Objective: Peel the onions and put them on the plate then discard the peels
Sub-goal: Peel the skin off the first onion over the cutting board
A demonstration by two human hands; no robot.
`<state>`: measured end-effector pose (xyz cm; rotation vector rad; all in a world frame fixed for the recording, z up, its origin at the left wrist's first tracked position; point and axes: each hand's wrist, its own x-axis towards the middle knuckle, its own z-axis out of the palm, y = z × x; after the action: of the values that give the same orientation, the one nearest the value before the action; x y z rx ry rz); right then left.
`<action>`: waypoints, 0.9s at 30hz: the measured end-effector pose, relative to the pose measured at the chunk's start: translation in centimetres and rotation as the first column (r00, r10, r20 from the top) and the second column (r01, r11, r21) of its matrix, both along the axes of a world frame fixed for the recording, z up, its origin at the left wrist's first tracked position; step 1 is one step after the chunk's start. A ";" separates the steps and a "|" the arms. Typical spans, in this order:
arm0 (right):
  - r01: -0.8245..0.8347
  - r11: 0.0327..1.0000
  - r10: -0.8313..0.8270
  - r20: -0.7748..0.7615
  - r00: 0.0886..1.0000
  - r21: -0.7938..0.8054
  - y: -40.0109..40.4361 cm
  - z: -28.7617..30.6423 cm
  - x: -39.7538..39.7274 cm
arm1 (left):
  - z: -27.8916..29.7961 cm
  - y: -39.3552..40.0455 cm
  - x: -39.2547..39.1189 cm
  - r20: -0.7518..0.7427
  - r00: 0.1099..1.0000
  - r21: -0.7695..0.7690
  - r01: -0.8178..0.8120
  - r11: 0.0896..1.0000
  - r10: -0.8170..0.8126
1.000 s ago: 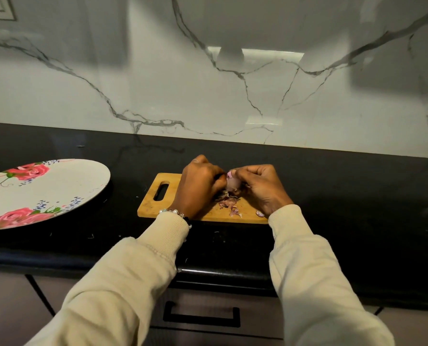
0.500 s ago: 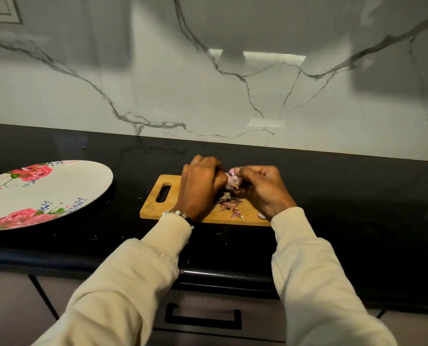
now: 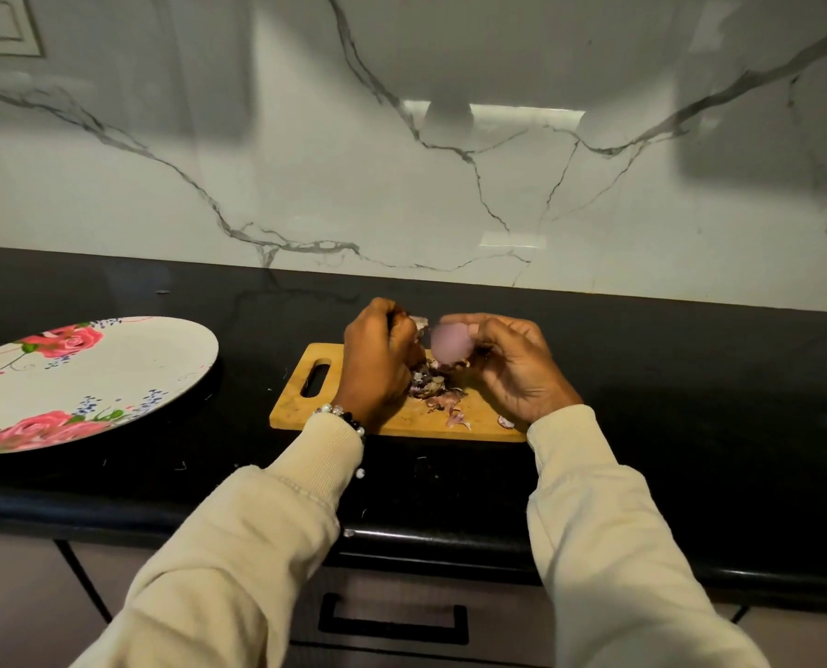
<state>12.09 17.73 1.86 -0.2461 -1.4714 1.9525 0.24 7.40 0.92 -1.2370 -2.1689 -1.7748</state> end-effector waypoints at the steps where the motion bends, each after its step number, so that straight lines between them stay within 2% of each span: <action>1: -0.013 1.000 0.013 -0.027 1.000 0.000 0.0 0.0 0.1 | 0.1 0.0 -0.2 0.066 0.998 0.025 -0.010 1.000 0.008; 3: -0.037 0.999 0.037 -0.060 0.998 0.000 0.0 0.0 0.1 | -0.1 0.1 -0.4 0.055 0.997 0.039 -0.049 0.998 0.047; 12: 0.050 0.999 -0.050 0.012 0.999 0.008 0.5 -0.1 -0.1 | -1.0 0.1 -0.7 -0.299 0.953 -0.029 -0.055 0.998 0.044; 17: 0.081 0.997 -0.081 0.044 0.996 -0.002 0.7 -0.3 -0.3 | -0.8 0.4 -0.4 -0.300 0.953 -0.122 -0.075 0.990 0.036; 22: 0.092 0.996 -0.091 0.069 0.993 -0.012 0.9 -0.5 -0.4 | -0.7 0.1 -0.3 -0.382 0.924 -0.097 -0.023 0.995 -0.016; 27: 0.141 0.989 -0.137 0.085 0.987 -0.039 0.8 -0.3 -0.3 | -0.6 -0.1 0.1 -0.196 0.972 0.001 0.136 0.991 -0.133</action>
<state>11.80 18.51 1.59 -0.4426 -1.4235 1.8840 0.33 7.25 0.36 -1.5178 -2.0051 -1.6307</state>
